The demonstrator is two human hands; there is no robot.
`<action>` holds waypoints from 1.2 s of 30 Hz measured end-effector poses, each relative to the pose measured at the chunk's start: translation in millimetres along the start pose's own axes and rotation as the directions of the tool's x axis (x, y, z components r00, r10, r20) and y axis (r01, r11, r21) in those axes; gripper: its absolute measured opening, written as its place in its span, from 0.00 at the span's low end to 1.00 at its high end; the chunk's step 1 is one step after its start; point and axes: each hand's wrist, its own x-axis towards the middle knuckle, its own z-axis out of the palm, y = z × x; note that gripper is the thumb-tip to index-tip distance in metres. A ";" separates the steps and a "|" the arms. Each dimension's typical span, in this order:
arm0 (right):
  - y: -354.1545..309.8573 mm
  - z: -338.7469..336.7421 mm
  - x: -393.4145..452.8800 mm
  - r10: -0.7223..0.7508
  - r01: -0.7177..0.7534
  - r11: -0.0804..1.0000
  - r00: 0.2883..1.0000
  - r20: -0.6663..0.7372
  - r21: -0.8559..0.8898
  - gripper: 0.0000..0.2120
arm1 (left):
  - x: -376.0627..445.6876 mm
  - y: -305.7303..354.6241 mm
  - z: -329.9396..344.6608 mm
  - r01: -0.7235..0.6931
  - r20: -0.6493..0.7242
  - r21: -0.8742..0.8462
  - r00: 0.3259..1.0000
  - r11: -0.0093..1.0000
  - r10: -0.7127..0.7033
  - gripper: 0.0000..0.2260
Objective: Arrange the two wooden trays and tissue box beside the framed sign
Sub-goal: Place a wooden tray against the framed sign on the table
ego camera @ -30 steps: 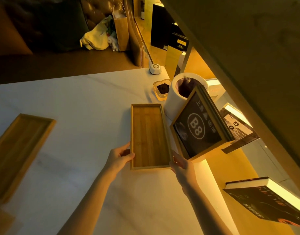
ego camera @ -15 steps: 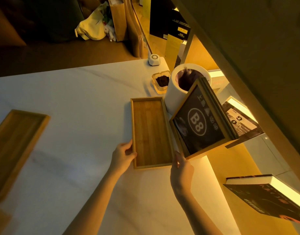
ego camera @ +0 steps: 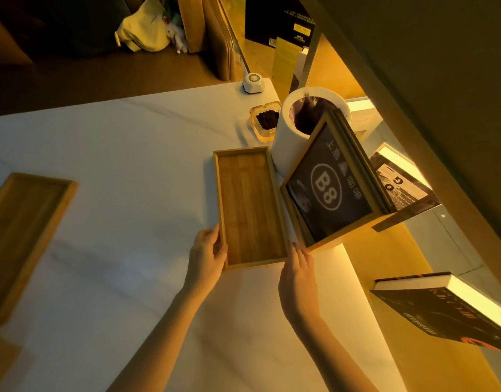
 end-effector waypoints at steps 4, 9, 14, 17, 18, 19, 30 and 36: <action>1.8 1.9 -27.4 -0.106 0.114 0.988 0.991 0.081 -0.100 0.25 | -25.2 -13.5 6.1 -0.197 0.042 0.244 0.980 0.950 0.192 0.22; 8.8 9.3 -41.6 -0.110 0.157 0.975 0.956 0.272 -0.157 0.25 | -40.1 -21.0 14.1 -0.204 0.125 0.320 0.977 0.925 0.172 0.28; 16.1 8.7 -37.9 -0.077 0.143 0.956 0.965 0.251 -0.256 0.29 | -38.5 -19.6 19.8 -0.183 0.128 0.321 0.981 0.929 0.148 0.25; 18.7 7.2 -35.9 -0.099 0.153 0.961 0.968 0.229 -0.229 0.30 | -39.1 -16.9 23.5 -0.179 0.103 0.308 0.983 0.934 0.154 0.23; 20.6 8.2 -35.9 -0.112 0.161 0.962 0.970 0.217 -0.222 0.30 | -39.3 -16.4 25.1 -0.182 0.094 0.301 0.983 0.936 0.161 0.22; 21.5 8.3 -35.9 -0.118 0.165 0.962 0.970 0.214 -0.218 0.30 | -39.2 -16.0 26.8 -0.185 0.087 0.295 0.982 0.938 0.166 0.23; 28.8 1.5 -30.2 -0.101 0.146 0.968 0.971 0.216 -0.202 0.28 | -40.8 -11.1 39.7 -0.165 0.052 0.286 0.986 0.944 0.156 0.24; 30.8 0.8 -29.9 -0.097 0.148 0.961 0.971 0.217 -0.234 0.27 | -40.6 -12.6 43.8 -0.177 0.037 0.292 0.984 0.940 0.174 0.24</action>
